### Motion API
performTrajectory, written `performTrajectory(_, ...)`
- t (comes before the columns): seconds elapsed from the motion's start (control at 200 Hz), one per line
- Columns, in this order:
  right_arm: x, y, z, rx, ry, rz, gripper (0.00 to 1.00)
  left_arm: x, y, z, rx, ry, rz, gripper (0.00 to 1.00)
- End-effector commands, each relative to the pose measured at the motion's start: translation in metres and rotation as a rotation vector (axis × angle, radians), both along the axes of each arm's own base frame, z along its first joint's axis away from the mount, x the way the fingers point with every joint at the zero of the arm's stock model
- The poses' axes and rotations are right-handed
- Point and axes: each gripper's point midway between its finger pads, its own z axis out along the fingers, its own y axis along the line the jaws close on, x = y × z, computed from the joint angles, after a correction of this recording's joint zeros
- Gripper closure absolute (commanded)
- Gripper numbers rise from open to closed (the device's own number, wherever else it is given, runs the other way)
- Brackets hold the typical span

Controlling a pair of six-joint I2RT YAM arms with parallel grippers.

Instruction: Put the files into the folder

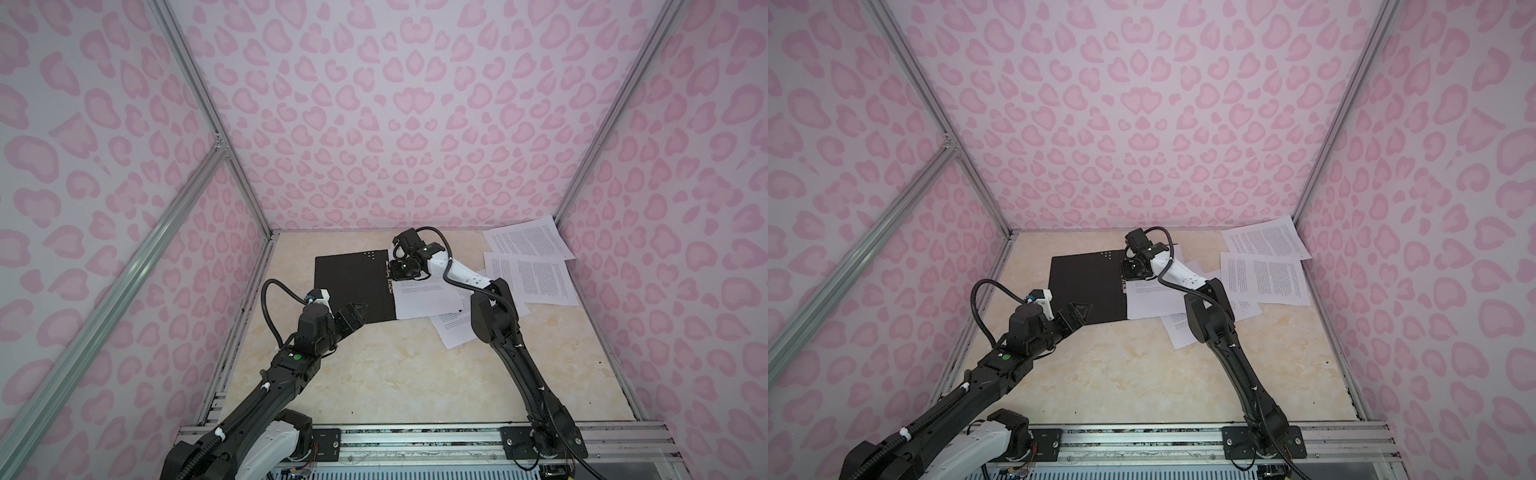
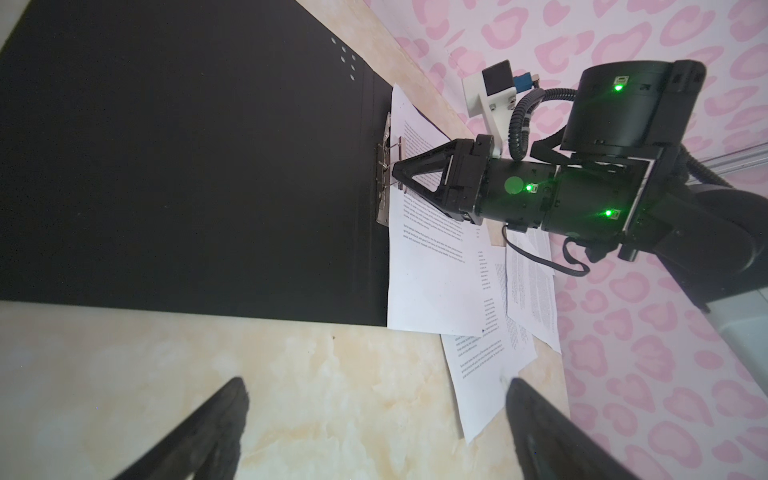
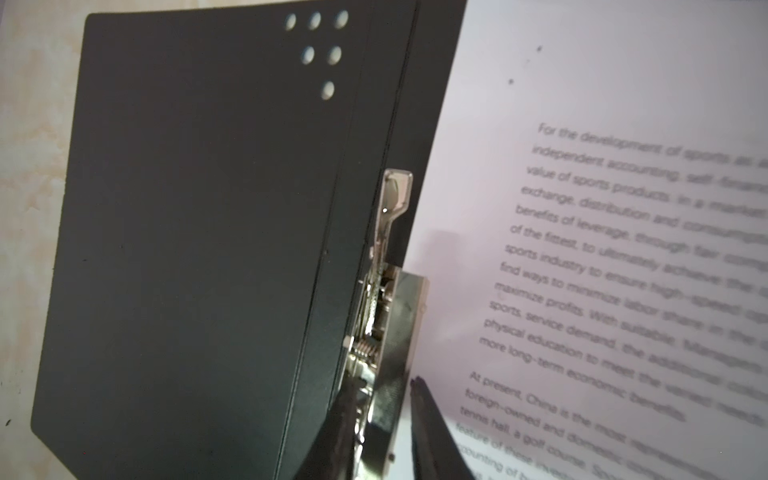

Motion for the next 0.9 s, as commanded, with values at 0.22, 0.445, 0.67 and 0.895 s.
performTrajectory(0.22,-0.005,0.012,0.008,0.030,-0.003,-0.011,0.89,0.004,-0.001,0.007,-0.010,-0.021,0.001,0.02)
performTrajectory(0.445,-0.020,0.028,0.036,0.105,-0.034,-0.081,0.94,0.003,0.003,0.012,0.004,-0.035,0.019,0.03)
performTrajectory(0.67,-0.049,0.040,0.065,0.261,-0.056,-0.176,0.95,0.000,0.014,0.018,0.038,-0.054,0.060,0.03)
performTrajectory(0.895,-0.098,0.058,0.060,0.365,-0.027,-0.207,0.94,-0.001,0.019,0.022,0.052,-0.063,0.080,0.03)
